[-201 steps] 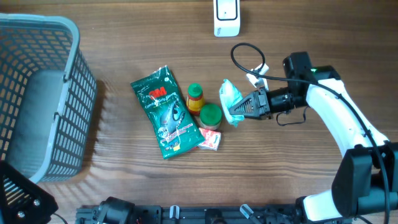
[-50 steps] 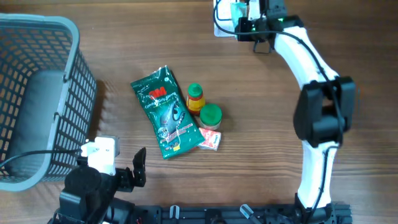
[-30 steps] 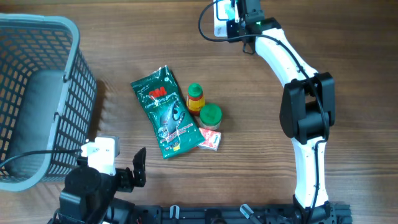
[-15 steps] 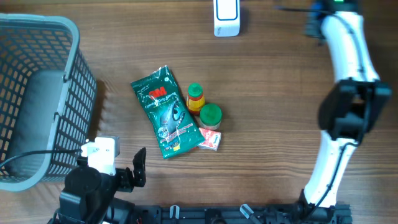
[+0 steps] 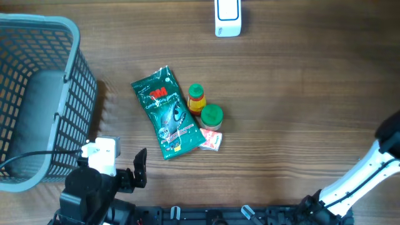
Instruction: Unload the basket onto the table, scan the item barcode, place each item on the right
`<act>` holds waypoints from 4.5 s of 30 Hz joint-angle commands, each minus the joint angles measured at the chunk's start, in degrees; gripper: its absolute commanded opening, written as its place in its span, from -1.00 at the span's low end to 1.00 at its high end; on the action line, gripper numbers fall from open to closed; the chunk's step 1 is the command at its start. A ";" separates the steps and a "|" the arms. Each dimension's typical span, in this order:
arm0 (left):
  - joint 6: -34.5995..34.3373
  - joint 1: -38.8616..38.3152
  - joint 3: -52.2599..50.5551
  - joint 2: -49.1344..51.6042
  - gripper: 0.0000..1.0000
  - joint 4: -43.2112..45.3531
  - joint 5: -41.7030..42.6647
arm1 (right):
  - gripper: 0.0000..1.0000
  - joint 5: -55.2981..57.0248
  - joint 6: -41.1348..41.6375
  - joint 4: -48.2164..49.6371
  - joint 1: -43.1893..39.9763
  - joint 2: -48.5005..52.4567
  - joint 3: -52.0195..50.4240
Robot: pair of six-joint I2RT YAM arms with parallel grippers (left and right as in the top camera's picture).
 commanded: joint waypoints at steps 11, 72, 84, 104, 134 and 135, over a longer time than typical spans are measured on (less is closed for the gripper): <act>-0.33 0.26 0.50 0.07 1.00 0.11 0.66 | 0.99 -9.53 16.41 -4.76 -5.75 -1.11 -4.76; -0.33 0.24 0.50 0.07 1.00 0.11 0.66 | 0.99 -26.16 45.35 -30.08 70.25 -62.60 -21.94; -0.33 0.26 0.50 0.07 1.00 0.11 0.66 | 0.99 -19.47 61.51 -4.13 78.09 -68.19 -53.27; -0.33 0.26 0.50 0.07 1.00 0.11 0.66 | 0.99 -42.03 0.20 9.97 78.12 -44.09 -55.06; -0.31 0.26 0.50 0.07 1.00 0.11 0.66 | 0.50 -33.53 6.47 13.73 80.04 -33.29 -55.21; -0.33 0.26 0.50 0.07 1.00 0.11 0.68 | 0.54 -34.25 6.47 13.49 80.04 -33.29 -55.21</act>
